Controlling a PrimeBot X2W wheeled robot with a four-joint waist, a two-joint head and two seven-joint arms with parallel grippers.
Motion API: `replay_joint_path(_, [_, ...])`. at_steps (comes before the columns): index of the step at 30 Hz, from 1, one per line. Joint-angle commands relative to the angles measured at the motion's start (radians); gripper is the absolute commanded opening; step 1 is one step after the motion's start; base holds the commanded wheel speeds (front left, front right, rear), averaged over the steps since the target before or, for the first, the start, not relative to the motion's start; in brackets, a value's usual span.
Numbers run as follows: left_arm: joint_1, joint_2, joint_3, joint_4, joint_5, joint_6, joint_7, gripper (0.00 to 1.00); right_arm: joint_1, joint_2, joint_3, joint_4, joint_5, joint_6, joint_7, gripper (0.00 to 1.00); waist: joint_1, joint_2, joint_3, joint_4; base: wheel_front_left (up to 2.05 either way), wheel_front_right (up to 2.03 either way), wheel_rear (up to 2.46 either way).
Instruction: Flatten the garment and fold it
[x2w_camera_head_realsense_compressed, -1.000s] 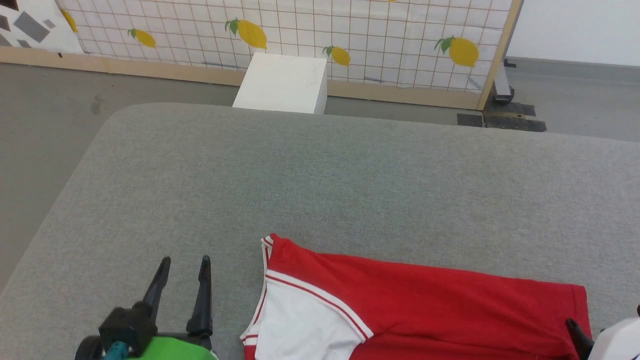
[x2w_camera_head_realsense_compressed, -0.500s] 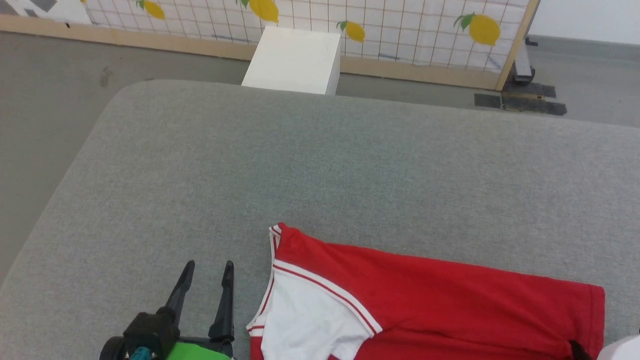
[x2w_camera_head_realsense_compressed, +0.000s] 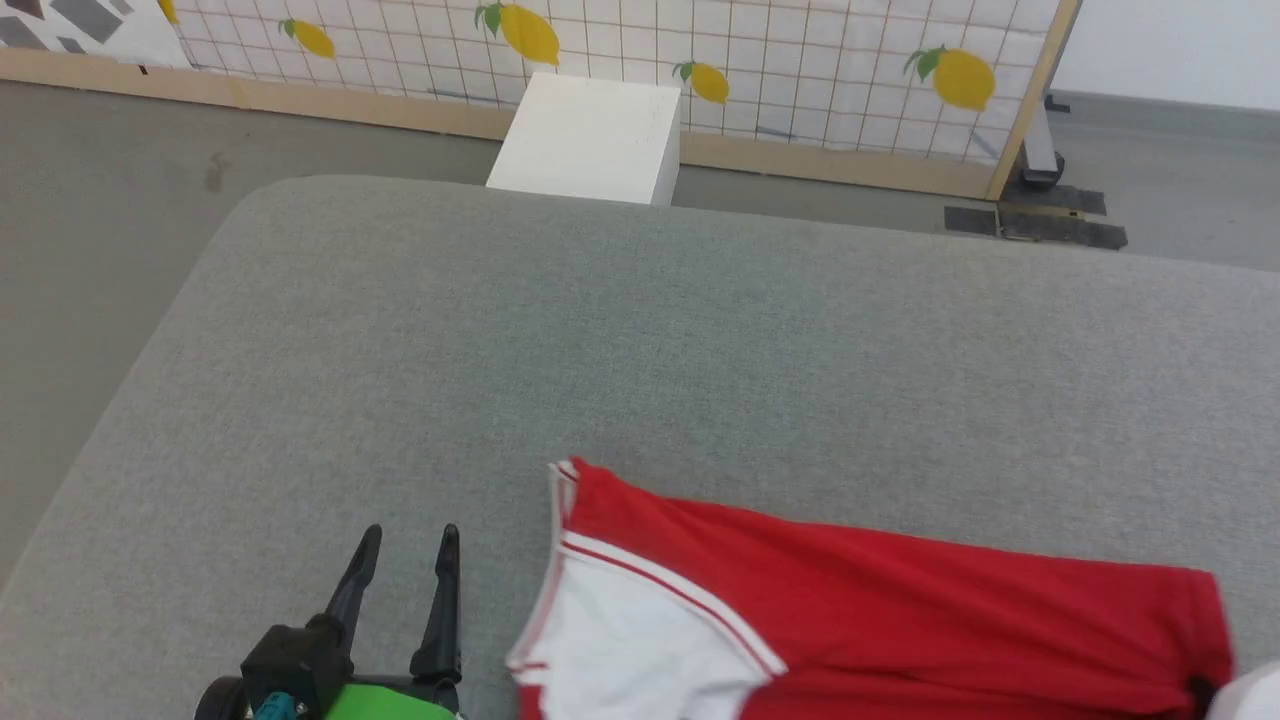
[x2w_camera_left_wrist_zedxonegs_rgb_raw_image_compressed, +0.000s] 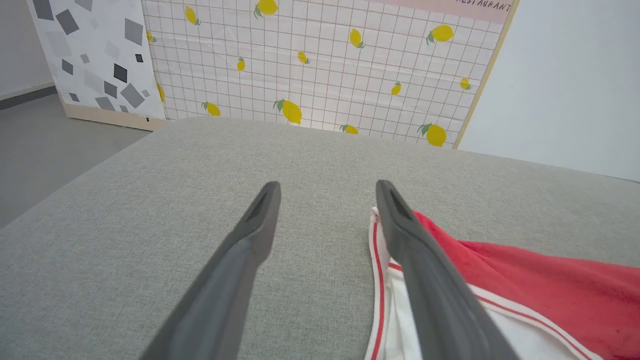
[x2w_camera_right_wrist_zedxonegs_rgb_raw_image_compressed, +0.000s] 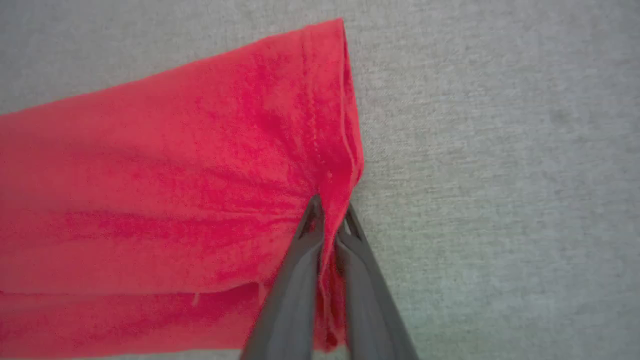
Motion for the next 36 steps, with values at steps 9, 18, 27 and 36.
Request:
replay_joint_path(9, [0.019, -0.029, 0.020, 0.017, 0.017, -0.031, -0.004, 1.00, -0.026, -0.070, -0.124, 0.011, -0.060, -0.002, 0.012, 0.00, 0.0000, 0.0000, -0.052, -0.015, 0.00, 0.00, 0.00])
replay_joint_path(18, [0.052, -0.038, 0.036, 0.021, 0.015, -0.043, -0.004, 1.00, 0.062, -0.015, 0.069, -0.254, 0.015, -0.002, 0.111, 0.00, 0.0000, 0.0000, -0.101, -0.021, 0.00, 0.00, 0.00])
replay_joint_path(27, [0.058, -0.047, 0.037, 0.022, 0.018, -0.054, -0.004, 1.00, 0.091, 0.079, 0.285, -0.480, 0.099, -0.002, 0.238, 0.00, 0.0000, 0.0000, -0.114, 0.018, 0.00, 0.00, 0.00])
replay_joint_path(36, [0.033, -0.049, 0.028, 0.042, 0.027, -0.066, -0.004, 1.00, -0.006, 0.130, 0.467, -0.372, 0.226, -0.002, 0.188, 0.00, 0.0000, 0.0000, -0.095, 0.114, 0.00, 0.00, 0.00])
